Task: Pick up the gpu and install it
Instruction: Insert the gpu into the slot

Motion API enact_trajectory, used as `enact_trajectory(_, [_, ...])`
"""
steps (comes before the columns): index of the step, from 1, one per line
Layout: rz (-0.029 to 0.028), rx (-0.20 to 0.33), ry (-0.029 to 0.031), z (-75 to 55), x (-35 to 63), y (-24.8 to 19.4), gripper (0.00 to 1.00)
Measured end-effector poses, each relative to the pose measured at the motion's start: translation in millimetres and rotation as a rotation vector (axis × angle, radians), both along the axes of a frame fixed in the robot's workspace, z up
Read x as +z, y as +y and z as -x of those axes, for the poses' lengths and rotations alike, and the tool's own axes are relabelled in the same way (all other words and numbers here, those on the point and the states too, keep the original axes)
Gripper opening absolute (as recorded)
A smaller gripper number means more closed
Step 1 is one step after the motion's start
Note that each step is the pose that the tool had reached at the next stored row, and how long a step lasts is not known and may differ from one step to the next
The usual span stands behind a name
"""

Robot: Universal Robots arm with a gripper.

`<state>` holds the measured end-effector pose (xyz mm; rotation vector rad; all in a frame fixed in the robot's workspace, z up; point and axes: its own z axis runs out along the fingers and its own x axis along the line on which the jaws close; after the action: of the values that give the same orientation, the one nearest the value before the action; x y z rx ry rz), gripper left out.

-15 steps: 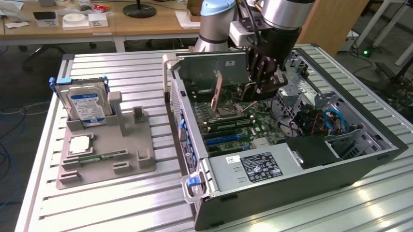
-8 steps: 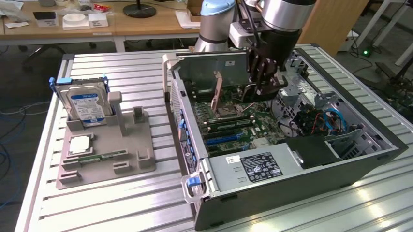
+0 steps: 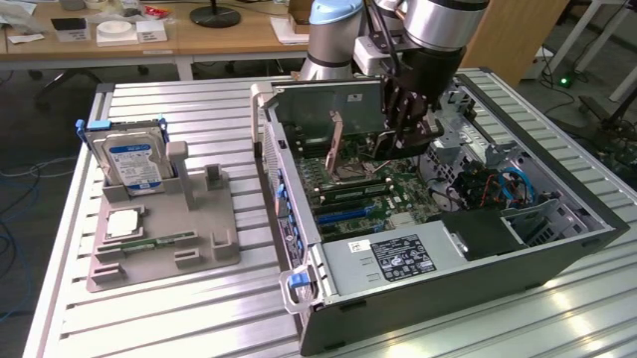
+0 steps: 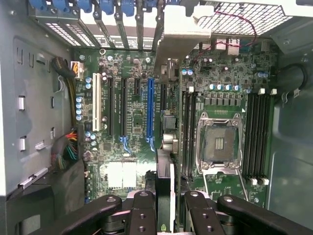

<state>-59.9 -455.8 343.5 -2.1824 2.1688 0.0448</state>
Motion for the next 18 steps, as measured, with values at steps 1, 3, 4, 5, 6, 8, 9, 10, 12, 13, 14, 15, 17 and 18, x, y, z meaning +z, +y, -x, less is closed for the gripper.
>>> enact_trajectory(1, [0.0002, -0.001, 0.0002, 0.0, 0.0, -0.1, 0.27])
enact_trajectory(3, [0.0002, -0.004, 0.0003, 0.0, -0.3, -0.1, 0.27])
enact_trajectory(4, [0.0001, -0.004, 0.0003, 0.0, -0.5, -0.1, 0.27])
enact_trajectory(5, [0.0002, -0.005, 0.0005, 0.0, -0.6, -0.1, 0.27])
enact_trajectory(6, [0.0001, -0.005, 0.0007, 0.0, -0.8, -0.1, 0.27])
enact_trajectory(8, [0.0, -0.006, 0.0013, 0.1, -1.2, -0.1, 0.27])
enact_trajectory(9, [0.0, -0.006, 0.0015, 0.1, -1.5, -0.1, 0.27])
enact_trajectory(10, [-0.0001, -0.007, 0.0017, 0.1, -1.8, -0.1, 0.27])
enact_trajectory(12, [-0.0001, -0.008, 0.0023, 0.1, -2.9, -0.1, 0.27])
enact_trajectory(13, [-0.0001, -0.011, 0.0031, 0.1, -4.4, -0.1, 0.27])
enact_trajectory(14, [0.0001, -0.012, 0.0048, 0.0, -5.1, -0.2, 0.27])
enact_trajectory(15, [0.0002, -0.012, 0.0078, -0.1, -5.5, -0.2, 0.27])
enact_trajectory(17, [0.0002, -0.014, 0.0151, 0.1, -6.8, -0.2, 0.27])
enact_trajectory(18, [0.0002, -0.015, 0.0192, 0.1, -7.7, -0.2, 0.27])
